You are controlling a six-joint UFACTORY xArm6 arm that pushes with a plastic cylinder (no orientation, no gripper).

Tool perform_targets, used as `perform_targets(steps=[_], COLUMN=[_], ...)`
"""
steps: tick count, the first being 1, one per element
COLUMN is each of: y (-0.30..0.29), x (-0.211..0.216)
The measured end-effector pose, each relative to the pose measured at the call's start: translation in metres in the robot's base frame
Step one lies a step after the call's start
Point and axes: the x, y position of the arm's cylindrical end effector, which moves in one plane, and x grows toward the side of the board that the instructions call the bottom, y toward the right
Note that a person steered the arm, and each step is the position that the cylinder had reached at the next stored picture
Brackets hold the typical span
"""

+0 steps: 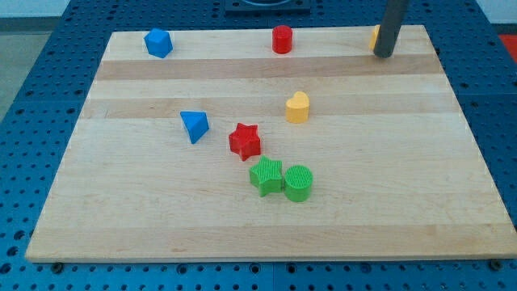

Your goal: Move the green circle to the right of the red star

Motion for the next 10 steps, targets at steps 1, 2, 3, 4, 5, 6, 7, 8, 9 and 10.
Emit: perform_targets(steps=[1, 2, 3, 4, 5, 6, 7, 8, 9, 10], y=[0.0, 0.0, 0.0, 0.0, -0.004, -0.015, -0.034, -0.055, -0.076, -0.095], x=[0.0, 0.0, 0.007, 0.036, 0.074, 0.111, 0.15, 0.19, 0.227, 0.254])
